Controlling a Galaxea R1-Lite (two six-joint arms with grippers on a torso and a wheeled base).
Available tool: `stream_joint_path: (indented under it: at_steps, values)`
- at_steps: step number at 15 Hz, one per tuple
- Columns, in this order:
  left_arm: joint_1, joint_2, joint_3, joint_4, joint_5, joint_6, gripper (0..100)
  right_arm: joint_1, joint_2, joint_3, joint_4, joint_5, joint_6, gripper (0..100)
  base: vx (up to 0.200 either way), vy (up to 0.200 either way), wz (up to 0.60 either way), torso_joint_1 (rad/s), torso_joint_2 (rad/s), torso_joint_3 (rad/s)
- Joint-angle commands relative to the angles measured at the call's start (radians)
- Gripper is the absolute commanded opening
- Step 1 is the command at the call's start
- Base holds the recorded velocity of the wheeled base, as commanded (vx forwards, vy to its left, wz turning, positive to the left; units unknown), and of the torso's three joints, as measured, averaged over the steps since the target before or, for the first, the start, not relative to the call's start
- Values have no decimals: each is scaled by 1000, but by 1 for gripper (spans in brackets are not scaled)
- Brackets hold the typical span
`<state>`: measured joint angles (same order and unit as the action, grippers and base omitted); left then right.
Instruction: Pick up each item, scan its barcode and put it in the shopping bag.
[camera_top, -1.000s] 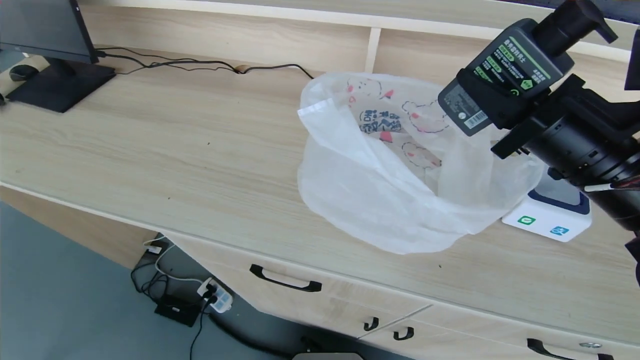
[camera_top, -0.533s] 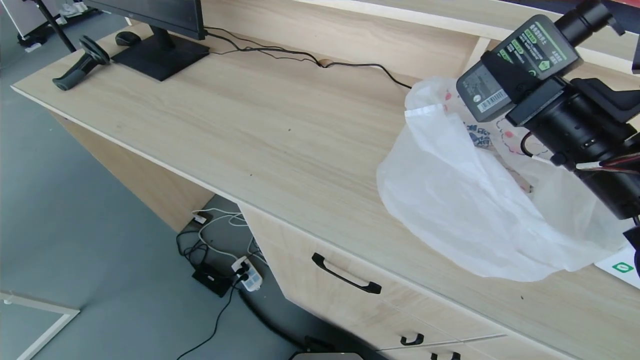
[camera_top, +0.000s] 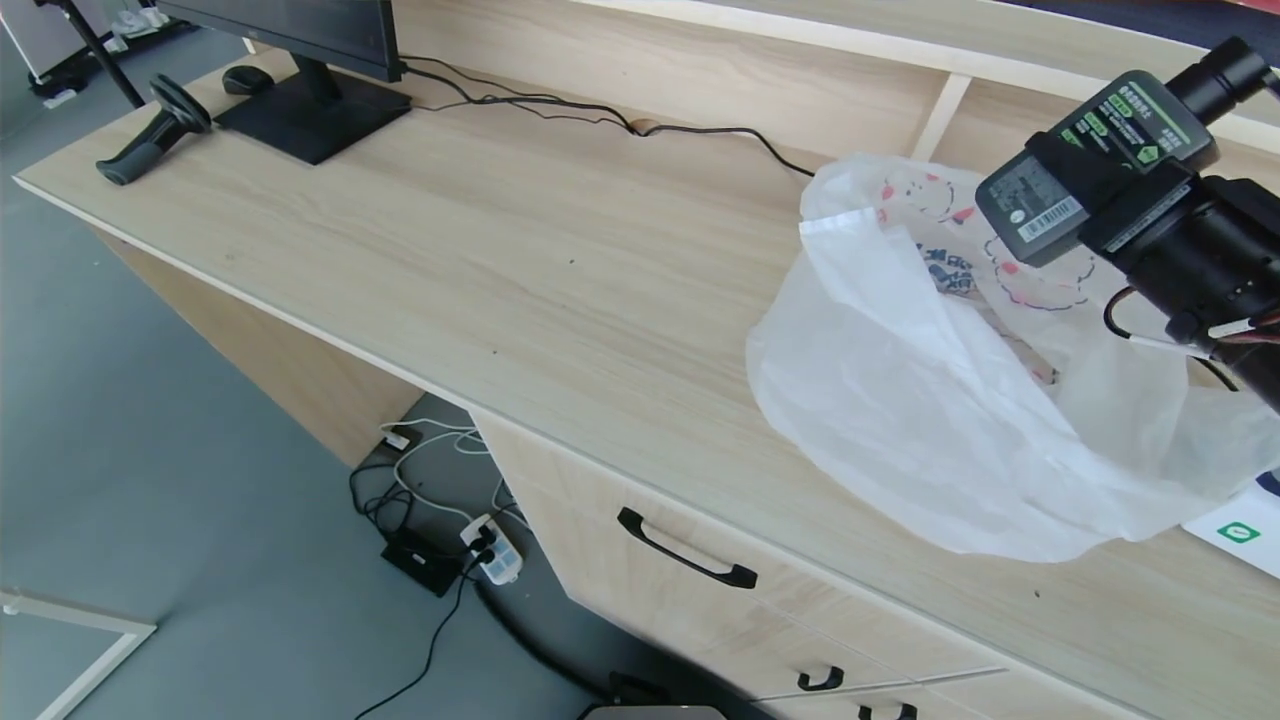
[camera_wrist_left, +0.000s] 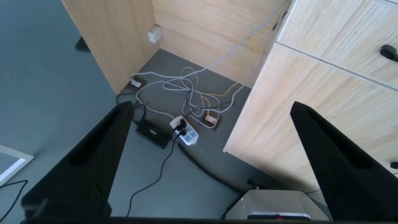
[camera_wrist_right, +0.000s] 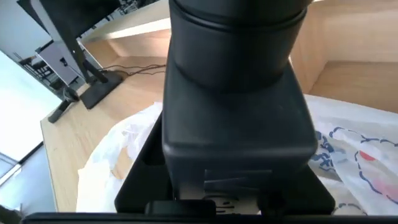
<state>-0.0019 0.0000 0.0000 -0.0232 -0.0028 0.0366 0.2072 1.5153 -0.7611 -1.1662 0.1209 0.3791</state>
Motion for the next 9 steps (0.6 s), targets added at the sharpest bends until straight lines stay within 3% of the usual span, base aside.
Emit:
stream_joint_path:
  at_steps: [1,4,9]
  values:
    - [-1,2,0,0,0,0,100,-58,-70,97,16,10,10,0,0,0,0,0,0,0]
    - [-1,2,0,0,0,2,100,-43,-96,232,13,66,17,0,0,0,0,0,0,0]
    - [-1,2,0,-1,0,6,100,-3,-83,301,17,83,86,0,0,0,0,0,0,0]
